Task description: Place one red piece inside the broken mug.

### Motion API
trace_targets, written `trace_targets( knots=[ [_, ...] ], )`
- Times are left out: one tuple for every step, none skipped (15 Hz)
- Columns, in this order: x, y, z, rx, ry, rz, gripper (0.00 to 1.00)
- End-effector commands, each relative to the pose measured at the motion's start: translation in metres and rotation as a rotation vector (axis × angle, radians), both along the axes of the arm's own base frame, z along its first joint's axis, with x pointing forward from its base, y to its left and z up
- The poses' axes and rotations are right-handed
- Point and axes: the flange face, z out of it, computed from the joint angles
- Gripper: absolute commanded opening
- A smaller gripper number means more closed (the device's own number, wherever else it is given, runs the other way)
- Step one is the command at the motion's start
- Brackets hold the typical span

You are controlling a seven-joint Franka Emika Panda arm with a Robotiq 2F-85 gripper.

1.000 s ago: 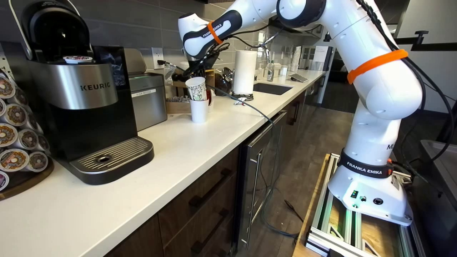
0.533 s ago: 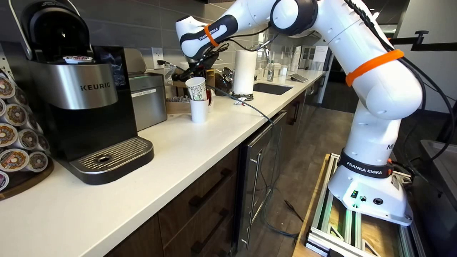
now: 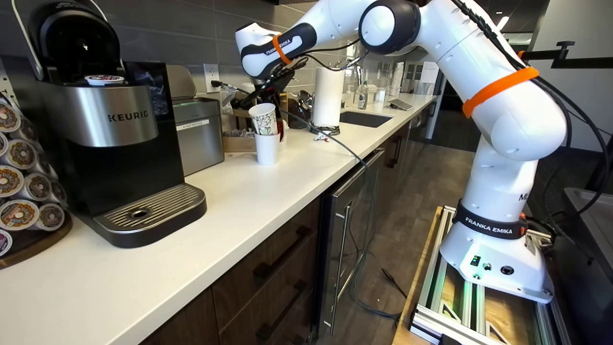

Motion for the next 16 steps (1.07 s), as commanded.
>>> trace_targets(
  knots=[
    [-0.003, -0.017, 0.014, 0.038, -0.012, -0.046, 0.88],
    [-0.006, -0.024, 0.019, 0.061, -0.012, -0.05, 0.95],
    [-0.011, -0.032, 0.025, 0.096, -0.01, -0.036, 1.0],
    [-0.017, -0.039, 0.031, 0.136, -0.001, 0.012, 1.0],
    [-0.021, -0.044, 0.036, 0.166, 0.006, 0.052, 1.0],
    [-0.025, -0.051, 0.038, 0.198, 0.02, 0.111, 1.0],
    [-0.03, -0.059, 0.041, 0.225, 0.03, 0.154, 1.0],
    [-0.036, -0.069, 0.044, 0.256, 0.035, 0.193, 1.0],
    [-0.044, -0.084, 0.044, 0.287, 0.036, 0.235, 1.0],
    [-0.052, -0.095, 0.045, 0.318, 0.04, 0.274, 1.0],
    [-0.061, -0.107, 0.044, 0.345, 0.041, 0.315, 1.0],
    [-0.071, -0.119, 0.043, 0.375, 0.036, 0.351, 1.0],
    [-0.084, -0.134, 0.043, 0.416, 0.024, 0.367, 1.0],
    [-0.094, -0.146, 0.038, 0.452, 0.02, 0.358, 1.0],
    [-0.108, -0.16, 0.033, 0.49, 0.011, 0.294, 1.0],
    [-0.119, -0.169, 0.028, 0.53, -0.001, 0.276, 1.0]
  ],
)
